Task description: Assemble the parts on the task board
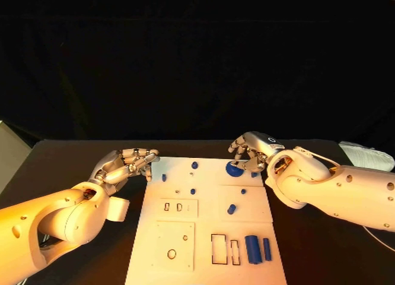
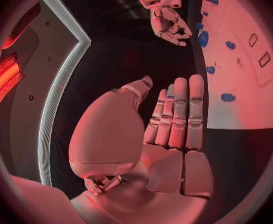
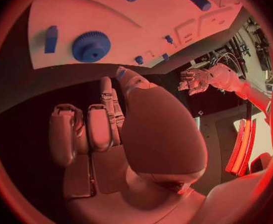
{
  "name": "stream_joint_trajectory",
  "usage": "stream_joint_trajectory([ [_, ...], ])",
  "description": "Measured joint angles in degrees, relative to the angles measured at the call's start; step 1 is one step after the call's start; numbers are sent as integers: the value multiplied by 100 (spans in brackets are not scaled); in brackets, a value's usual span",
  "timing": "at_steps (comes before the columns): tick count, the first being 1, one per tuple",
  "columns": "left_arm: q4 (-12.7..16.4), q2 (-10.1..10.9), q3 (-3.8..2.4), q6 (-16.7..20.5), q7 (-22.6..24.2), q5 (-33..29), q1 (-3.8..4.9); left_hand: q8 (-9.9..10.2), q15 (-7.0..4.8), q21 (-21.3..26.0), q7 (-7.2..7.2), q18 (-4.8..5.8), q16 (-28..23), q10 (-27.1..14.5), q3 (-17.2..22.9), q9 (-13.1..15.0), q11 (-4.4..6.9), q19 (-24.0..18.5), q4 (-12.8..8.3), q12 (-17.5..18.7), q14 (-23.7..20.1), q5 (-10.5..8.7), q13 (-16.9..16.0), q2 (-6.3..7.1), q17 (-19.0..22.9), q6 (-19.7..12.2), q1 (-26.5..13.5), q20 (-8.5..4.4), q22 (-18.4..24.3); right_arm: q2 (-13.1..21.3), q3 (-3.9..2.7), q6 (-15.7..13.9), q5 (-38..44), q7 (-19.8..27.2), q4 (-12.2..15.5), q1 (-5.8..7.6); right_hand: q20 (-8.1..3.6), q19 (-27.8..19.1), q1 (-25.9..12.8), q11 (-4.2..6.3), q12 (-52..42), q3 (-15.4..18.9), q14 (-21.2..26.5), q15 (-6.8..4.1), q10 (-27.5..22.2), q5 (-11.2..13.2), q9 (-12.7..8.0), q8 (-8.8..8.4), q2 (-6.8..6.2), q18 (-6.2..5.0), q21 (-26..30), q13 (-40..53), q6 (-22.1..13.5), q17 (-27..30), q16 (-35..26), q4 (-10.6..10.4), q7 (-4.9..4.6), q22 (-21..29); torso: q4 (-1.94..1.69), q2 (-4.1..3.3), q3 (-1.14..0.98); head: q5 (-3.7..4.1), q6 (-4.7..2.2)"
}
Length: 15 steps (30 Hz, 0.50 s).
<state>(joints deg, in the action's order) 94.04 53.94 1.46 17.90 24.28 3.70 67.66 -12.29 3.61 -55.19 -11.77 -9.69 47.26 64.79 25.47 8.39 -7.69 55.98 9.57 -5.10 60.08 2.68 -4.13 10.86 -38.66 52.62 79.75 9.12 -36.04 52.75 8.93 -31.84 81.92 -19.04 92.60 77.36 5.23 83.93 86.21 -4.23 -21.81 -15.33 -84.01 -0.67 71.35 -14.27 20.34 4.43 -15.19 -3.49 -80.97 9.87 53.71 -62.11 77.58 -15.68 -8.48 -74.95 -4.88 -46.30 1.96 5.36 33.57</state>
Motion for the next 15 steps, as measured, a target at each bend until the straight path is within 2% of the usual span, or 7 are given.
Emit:
stream_joint_trajectory([
  [1,3,0,0,-3,0,0,0,0,0,0,-11,0,0,-11,0,0,-11,0,0,0,0,0,0,0,0,-11,0,0,0,54,0,51,-119,20,-17,2,-12,12,0,29,-432,174,9,-10,26,-6,13,42,0,55,-108,350,-90,-119,76,6,5,0,6,3,-4,7,2],
  [2,5,1,0,-6,0,0,0,0,11,0,-20,0,0,-19,0,0,-19,0,0,0,-12,0,0,0,0,-20,0,0,0,86,0,94,-202,34,-38,3,-12,13,18,65,-1791,531,0,-39,-36,-25,73,205,18,150,-309,1956,-226,-446,271,-37,12,0,12,5,-7,13,5],
  [3,6,2,0,-8,0,-1,0,0,19,0,-20,0,0,-19,7,0,-19,0,-7,0,-20,0,0,0,0,-20,0,0,0,112,0,137,-278,45,-62,4,-12,12,69,45,-2792,695,-2,-33,-17,-39,110,318,79,181,-429,3224,-300,-703,412,-59,8,0,21,8,-11,20,8],
  [5,11,2,0,-15,1,-1,0,0,20,0,-20,0,0,-19,16,0,-19,0,-16,0,-20,0,0,0,0,-20,0,0,0,158,1,235,-433,60,-129,7,8,20,19,-17,-5081,879,9,37,527,-59,165,560,193,182,-659,5717,-470,-1185,702,-73,-79,0,29,13,-18,31,10],
  [6,15,1,0,-18,2,-1,0,0,20,0,-20,0,0,-19,16,0,-19,0,-16,0,-20,0,0,0,0,-20,0,0,0,172,1,276,-488,62,-160,7,46,16,0,-28,-5655,922,8,37,763,-60,177,648,212,236,-735,6172,-519,-1242,795,-81,-111,0,34,15,-20,37,12],
  [11,24,-7,-1,-34,3,-1,0,0,20,0,-20,0,0,-19,16,-1,-19,0,-16,0,-20,0,-1,0,0,-20,0,0,0,171,2,455,-679,61,-285,10,95,7,-64,-78,-6535,982,-2,88,1240,-104,192,887,275,270,-883,6507,-597,-1286,1063,-86,-149,1,35,19,-21,46,20],
  [15,27,-13,-1,-49,3,-1,0,0,20,0,-20,0,0,-19,16,-1,-19,0,-16,0,-20,0,0,0,0,-20,0,0,1,54,2,582,-777,34,-397,7,94,7,-75,-80,-6651,988,10,100,1242,-163,192,917,287,270,-883,6508,-645,-1286,1097,-91,-157,1,37,14,-21,55,22],
])
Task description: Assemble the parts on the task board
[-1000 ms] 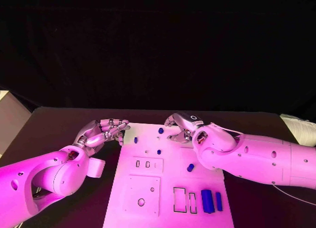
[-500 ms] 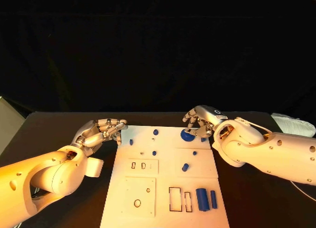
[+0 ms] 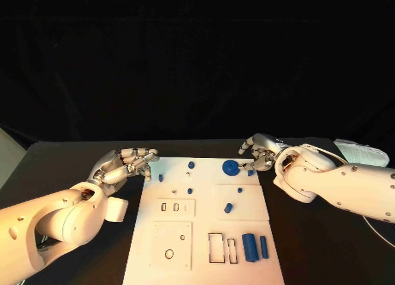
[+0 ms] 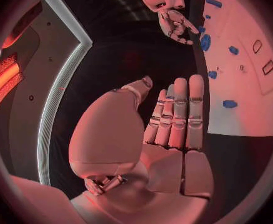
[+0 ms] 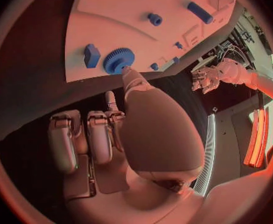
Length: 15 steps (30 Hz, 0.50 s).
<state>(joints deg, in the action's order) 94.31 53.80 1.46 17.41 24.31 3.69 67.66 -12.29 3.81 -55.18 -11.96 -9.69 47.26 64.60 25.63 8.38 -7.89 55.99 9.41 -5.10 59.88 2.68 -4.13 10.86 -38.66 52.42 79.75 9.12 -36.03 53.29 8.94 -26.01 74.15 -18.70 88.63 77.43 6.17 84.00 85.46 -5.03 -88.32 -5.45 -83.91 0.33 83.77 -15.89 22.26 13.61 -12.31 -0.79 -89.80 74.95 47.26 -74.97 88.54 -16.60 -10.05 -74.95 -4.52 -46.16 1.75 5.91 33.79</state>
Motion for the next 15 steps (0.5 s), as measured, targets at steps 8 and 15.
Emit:
stream_joint_trajectory([
  [8,-23,-7,1,-25,0,0,0,0,0,0,0,0,0,0,0,0,0,0,0,0,0,0,0,0,0,0,0,0,0,-232,0,190,-107,-81,-156,-41,0,0,-33,-6,-77,0,-11,29,6,-8,-7,79,33,0,0,-1,-7,0,34,0,-7,1,-7,-5,7,-7,31],
  [15,-24,-4,1,-35,0,0,0,0,0,0,0,0,0,0,0,-1,0,0,0,0,0,0,0,0,0,0,0,0,-4,-360,0,230,-169,-146,-232,-81,0,0,-57,-6,-77,-2,-11,29,6,-64,-7,123,57,0,0,-1,-8,1,33,2,-8,1,-22,-20,12,12,61],
])
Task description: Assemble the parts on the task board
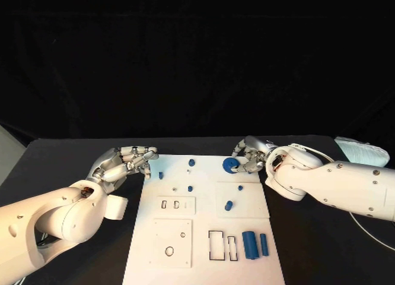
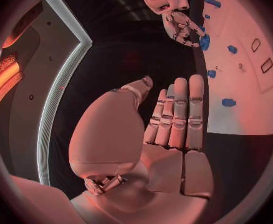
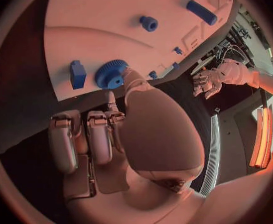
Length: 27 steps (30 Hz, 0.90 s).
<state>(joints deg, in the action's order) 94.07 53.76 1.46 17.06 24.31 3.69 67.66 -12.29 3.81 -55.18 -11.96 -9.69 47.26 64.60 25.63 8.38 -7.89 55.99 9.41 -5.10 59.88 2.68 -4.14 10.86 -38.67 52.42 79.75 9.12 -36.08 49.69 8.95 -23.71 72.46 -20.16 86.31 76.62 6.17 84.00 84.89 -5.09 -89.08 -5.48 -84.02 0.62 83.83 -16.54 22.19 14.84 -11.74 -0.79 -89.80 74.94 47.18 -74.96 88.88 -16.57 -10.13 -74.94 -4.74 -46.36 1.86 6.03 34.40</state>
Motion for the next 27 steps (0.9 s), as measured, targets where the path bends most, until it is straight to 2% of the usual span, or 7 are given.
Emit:
stream_joint_trajectory([
  [7,-2,3,0,-4,0,1,0,0,0,-24,0,0,34,0,16,6,0,0,16,0,0,0,0,0,5,0,0,0,-8,-71,1,1,-22,-49,-67,-34,0,0,1,0,-22,-64,0,0,0,-66,-9,45,-1,0,0,-1,47,0,7,14,47,0,0,-1,-4,-22,27],
  [10,-5,4,0,-5,-1,1,0,0,0,-24,0,0,34,0,16,6,0,0,16,0,0,0,0,0,5,0,0,0,-8,-86,1,-1,-23,-69,-85,-38,0,0,1,0,-22,-64,0,0,0,-66,-8,45,-1,0,0,-1,69,1,23,14,25,1,3,-1,-8,-29,34],
  [16,-9,3,0,-6,-3,1,0,0,0,-24,0,0,34,0,26,6,0,-12,6,0,0,0,0,0,5,0,0,-12,-7,-104,-4,-6,-22,-93,-101,-38,0,0,2,0,-22,-158,0,0,-1,-90,-26,73,0,-1,1,-1,145,1,22,15,61,1,4,-1,-9,-34,48],
  [23,-15,3,0,-7,-6,1,0,0,0,-24,0,0,34,0,32,5,0,-21,0,0,0,0,0,0,5,0,0,-21,-7,-105,-4,-16,-16,-103,-102,-38,0,0,93,49,-22,-560,0,-4,13,-84,-112,105,90,-1,1,-2,424,2,22,32,125,1,7,2,-11,-47,66],
  [25,-16,3,0,-7,-6,1,0,0,0,-24,0,0,34,0,32,5,0,-21,0,0,0,0,0,0,5,0,0,-21,-7,-105,-3,-25,-12,-103,-95,-40,0,0,94,88,-44,-728,1,-58,22,-72,-149,99,90,-2,1,-2,525,2,22,41,149,1,9,2,-12,-53,66],
  [27,-17,3,0,-7,-7,1,0,0,0,-24,0,0,34,0,32,5,0,-21,0,0,0,0,0,0,5,0,0,-21,-6,-105,0,-46,1,-103,-82,-45,-10,-1,95,114,-44,-897,0,-66,9,-45,-176,104,89,-1,1,-2,621,2,22,53,169,1,10,3,-12,-56,65],
])
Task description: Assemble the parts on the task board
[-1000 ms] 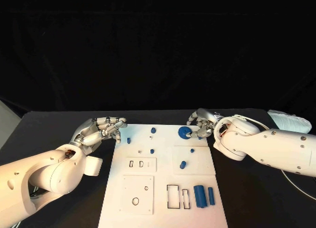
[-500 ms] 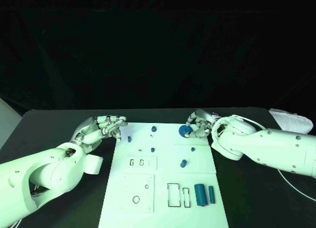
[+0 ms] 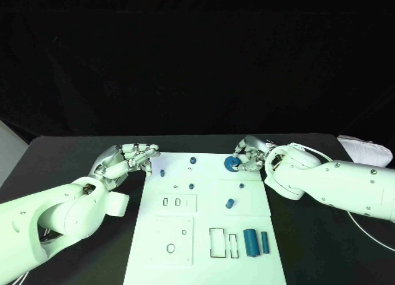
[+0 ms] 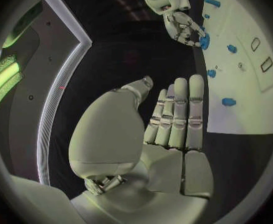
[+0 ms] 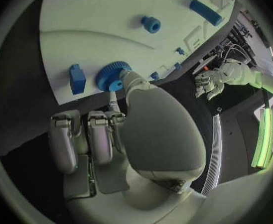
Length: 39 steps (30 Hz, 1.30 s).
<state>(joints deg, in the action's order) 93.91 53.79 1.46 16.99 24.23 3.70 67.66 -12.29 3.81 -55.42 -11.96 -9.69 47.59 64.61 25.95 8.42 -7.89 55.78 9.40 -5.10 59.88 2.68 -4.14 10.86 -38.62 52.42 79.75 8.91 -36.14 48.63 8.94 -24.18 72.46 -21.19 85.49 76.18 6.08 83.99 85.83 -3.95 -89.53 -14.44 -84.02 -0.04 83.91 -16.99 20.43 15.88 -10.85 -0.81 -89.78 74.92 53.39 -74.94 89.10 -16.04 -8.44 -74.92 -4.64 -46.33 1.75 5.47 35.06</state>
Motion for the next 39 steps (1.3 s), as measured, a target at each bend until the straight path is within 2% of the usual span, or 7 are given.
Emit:
stream_joint_trajectory([
  [2,-1,0,0,-1,-1,0,0,0,0,0,0,0,0,0,0,0,0,0,0,0,0,0,0,0,0,0,0,0,0,-6,2,-33,33,1,21,-5,-35,2,0,44,-25,-139,1,-42,2,16,-4,12,0,0,3,0,26,0,0,19,-16,0,0,1,1,-1,-5],
  [6,-2,0,0,-1,-3,0,0,0,0,0,0,0,0,0,0,0,0,0,0,0,0,0,0,0,0,0,0,0,0,-19,2,-137,168,8,90,-14,-76,3,0,52,-28,-308,-10,-70,10,8,-4,14,-2,-1,3,0,29,0,0,52,-18,1,-2,1,3,-1,-11],
  [11,-4,0,0,-2,-6,0,0,0,0,0,0,0,0,0,0,-1,0,0,0,0,0,0,0,0,0,0,0,0,-4,-21,2,-350,419,16,223,-28,-76,3,15,92,-28,-373,10,-91,10,5,-4,16,-18,0,3,-1,30,1,0,53,-18,1,-4,3,4,2,-21],
  [18,-14,-10,0,-7,-12,0,0,0,0,0,0,0,0,0,0,-1,0,0,0,0,0,0,0,0,0,0,0,0,-4,-26,-5,-557,894,12,701,-36,-96,-18,-34,92,-28,-416,10,-91,11,4,-4,17,-66,0,3,-1,32,1,0,40,-18,1,-10,3,4,10,-35],
  [23,-16,-24,0,-12,-17,0,0,0,0,0,0,0,0,0,0,-1,0,0,0,0,0,0,0,0,0,0,0,0,-4,-218,-14,-618,1249,-1,923,-31,-116,2,-86,92,-28,-433,-1,-102,10,14,-3,24,-119,-1,3,-1,37,1,0,23,-21,1,-10,2,8,-10,-26],
  [31,-11,-32,0,-22,-24,1,0,0,0,1,0,0,0,0,0,-1,0,1,0,0,0,0,0,0,0,0,0,1,-3,-691,-13,-630,1602,-25,853,-62,-116,2,-92,92,-28,-445,-11,-111,10,39,-3,34,-125,-1,4,-1,54,2,0,27,-8,2,-14,-8,12,-63,-14],
  [39,-3,-35,0,-34,-30,1,0,0,0,1,0,0,0,0,0,-2,0,1,0,0,0,0,0,0,-1,0,0,1,-3,-1067,-6,-629,1794,-70,544,-137,-115,2,-123,91,-28,-453,-11,-111,10,50,-2,34,-156,-1,4,-2,59,2,0,34,-5,2,-14,-9,15,-94,-2],
])
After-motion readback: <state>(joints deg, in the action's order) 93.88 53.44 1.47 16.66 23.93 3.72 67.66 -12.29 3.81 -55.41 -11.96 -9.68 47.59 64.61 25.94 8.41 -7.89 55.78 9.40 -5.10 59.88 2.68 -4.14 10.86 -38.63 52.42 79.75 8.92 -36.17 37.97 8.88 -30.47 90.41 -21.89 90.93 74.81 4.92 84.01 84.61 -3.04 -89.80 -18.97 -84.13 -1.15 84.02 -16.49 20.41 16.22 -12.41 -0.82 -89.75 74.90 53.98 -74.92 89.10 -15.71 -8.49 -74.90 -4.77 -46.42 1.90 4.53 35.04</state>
